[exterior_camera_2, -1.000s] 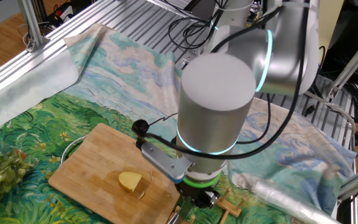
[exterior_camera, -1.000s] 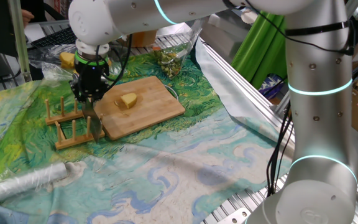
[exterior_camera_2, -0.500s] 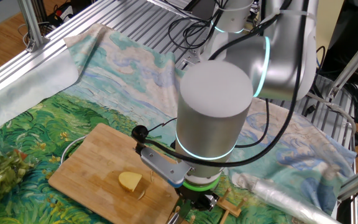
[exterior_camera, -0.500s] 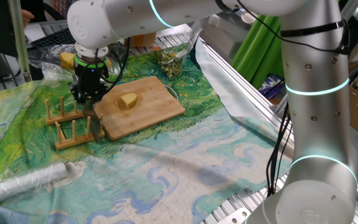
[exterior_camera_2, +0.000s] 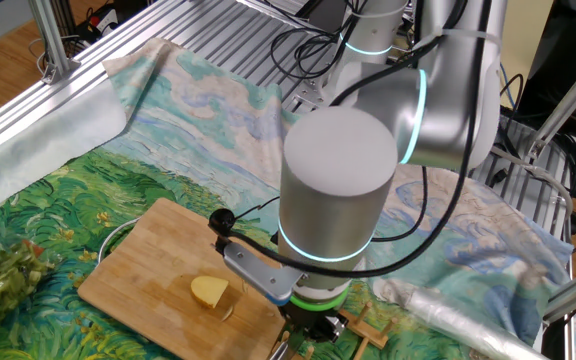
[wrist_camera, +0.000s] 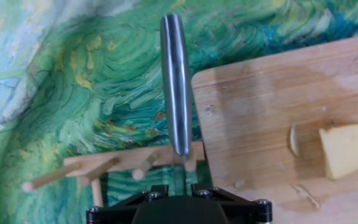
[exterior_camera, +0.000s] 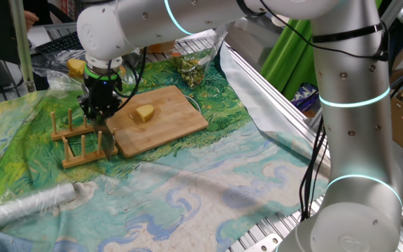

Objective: Chop the potatoes

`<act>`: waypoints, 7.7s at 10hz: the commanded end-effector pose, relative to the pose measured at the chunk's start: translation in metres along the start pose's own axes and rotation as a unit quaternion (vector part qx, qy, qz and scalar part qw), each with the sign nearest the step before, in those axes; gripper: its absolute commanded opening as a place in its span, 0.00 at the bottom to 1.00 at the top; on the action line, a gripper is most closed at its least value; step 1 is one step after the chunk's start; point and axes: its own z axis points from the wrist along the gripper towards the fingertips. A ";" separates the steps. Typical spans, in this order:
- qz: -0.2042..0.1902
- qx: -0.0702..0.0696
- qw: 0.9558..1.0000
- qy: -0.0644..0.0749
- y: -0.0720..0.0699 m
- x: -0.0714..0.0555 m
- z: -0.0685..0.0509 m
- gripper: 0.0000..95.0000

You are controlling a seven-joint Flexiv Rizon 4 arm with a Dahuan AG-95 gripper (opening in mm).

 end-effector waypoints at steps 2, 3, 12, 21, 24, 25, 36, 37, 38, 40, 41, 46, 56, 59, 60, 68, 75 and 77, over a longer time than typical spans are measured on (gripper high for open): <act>0.005 -0.012 1.000 -0.001 -0.003 0.002 0.007 0.20; 0.008 -0.014 1.000 -0.002 -0.002 0.003 0.009 0.20; 0.001 -0.023 1.000 -0.011 -0.001 0.006 0.015 0.00; 0.023 -0.022 0.999 -0.017 0.010 0.011 0.003 0.00; 0.025 -0.016 0.999 -0.017 0.008 0.016 -0.016 0.00; 0.028 -0.015 0.999 -0.016 0.008 0.017 -0.023 0.00; 0.005 -0.005 1.000 0.009 -0.008 0.004 -0.115 0.00; -0.005 0.004 1.000 0.009 -0.011 -0.001 -0.118 0.00; -0.016 0.016 1.000 0.008 -0.016 -0.006 -0.121 0.00; -0.035 0.013 0.999 0.004 -0.034 -0.013 -0.117 0.00; -0.041 0.012 0.999 0.004 -0.039 -0.014 -0.115 0.00; -0.087 0.009 0.996 -0.010 -0.083 -0.027 -0.098 0.00; -0.125 0.014 0.992 -0.023 -0.130 -0.044 -0.075 0.00; -0.117 0.016 0.993 -0.026 -0.132 -0.050 -0.066 0.00; -0.116 0.017 0.993 -0.030 -0.134 -0.052 -0.064 0.00; -0.123 0.009 0.992 -0.033 -0.146 -0.065 -0.045 0.00; -0.114 -0.009 0.993 -0.043 -0.135 -0.061 -0.029 0.00; -0.113 -0.008 0.993 -0.044 -0.132 -0.061 -0.018 0.00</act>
